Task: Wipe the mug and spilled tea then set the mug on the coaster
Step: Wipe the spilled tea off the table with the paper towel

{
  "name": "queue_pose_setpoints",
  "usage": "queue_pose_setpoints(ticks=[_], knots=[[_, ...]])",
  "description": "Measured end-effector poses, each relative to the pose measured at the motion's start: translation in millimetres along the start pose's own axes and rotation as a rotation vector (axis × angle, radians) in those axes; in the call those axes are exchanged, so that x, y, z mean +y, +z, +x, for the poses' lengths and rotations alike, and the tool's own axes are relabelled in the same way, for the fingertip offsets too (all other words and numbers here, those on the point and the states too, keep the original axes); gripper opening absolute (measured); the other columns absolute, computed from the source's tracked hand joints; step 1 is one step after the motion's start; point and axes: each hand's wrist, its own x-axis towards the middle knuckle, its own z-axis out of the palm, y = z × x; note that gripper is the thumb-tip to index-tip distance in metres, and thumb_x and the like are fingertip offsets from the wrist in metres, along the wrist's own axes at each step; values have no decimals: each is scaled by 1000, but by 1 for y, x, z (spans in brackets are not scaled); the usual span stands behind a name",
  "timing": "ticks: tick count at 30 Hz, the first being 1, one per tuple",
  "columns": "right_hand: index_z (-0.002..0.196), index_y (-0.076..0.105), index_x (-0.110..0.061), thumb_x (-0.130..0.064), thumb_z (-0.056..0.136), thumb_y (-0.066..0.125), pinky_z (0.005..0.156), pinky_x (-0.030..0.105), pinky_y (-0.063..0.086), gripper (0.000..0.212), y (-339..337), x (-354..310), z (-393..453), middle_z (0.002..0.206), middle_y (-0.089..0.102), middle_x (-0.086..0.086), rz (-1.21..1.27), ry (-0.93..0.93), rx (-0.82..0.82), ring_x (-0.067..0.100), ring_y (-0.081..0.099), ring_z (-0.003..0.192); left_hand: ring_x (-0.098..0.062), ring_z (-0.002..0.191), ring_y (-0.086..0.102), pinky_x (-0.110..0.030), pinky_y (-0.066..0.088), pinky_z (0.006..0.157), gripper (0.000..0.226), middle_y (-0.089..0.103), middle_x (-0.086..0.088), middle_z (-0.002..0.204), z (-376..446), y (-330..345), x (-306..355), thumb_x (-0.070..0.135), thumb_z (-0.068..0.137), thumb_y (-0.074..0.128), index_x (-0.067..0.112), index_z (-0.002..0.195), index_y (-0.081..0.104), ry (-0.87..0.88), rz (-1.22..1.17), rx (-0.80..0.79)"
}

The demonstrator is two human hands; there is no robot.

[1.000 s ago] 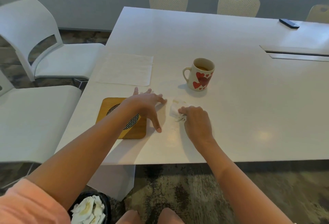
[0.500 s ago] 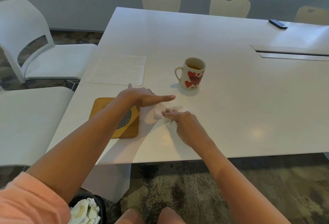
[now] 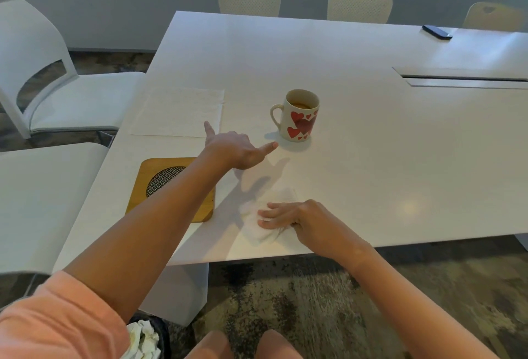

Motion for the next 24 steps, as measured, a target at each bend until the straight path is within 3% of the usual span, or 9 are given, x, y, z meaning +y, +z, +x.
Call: queue_pose_setpoints(ticks=[10,14,16,21,24], knots=[[121,68,-23,10,93,54,116,27,35,45,-34,43,-7,135,61,-2,-85,163,234,1,47,129,-34,140,39,-65,-1,118,97,57,-17,139,6,1,-15,81,87,10,11,129,63,0,-90,-4],[122,69,-19,2,95,56,115,26,34,37,-32,42,16,136,61,3,-91,249,318,12,53,130,-35,141,38,-65,-1,117,97,56,-17,141,8,4,-18,81,87,10,12,129,64,7,-105,-5],[126,67,-19,0,95,56,113,21,30,37,-29,35,26,139,59,5,-96,289,325,15,52,132,-35,141,38,-66,-1,117,97,55,-16,142,10,7,-20,81,87,10,13,130,64,6,-113,-1],[137,57,-23,4,96,55,118,36,31,49,-9,11,41,148,49,1,-128,297,255,15,43,139,-35,140,39,-66,0,117,98,56,-16,141,14,9,-20,82,86,10,12,129,64,-8,-113,13],[141,53,-26,13,93,48,119,36,31,62,8,-12,39,152,44,-2,-112,256,191,13,38,142,-35,139,40,-66,-1,117,100,58,-16,138,14,8,-19,83,85,9,12,128,65,-11,-102,26]])
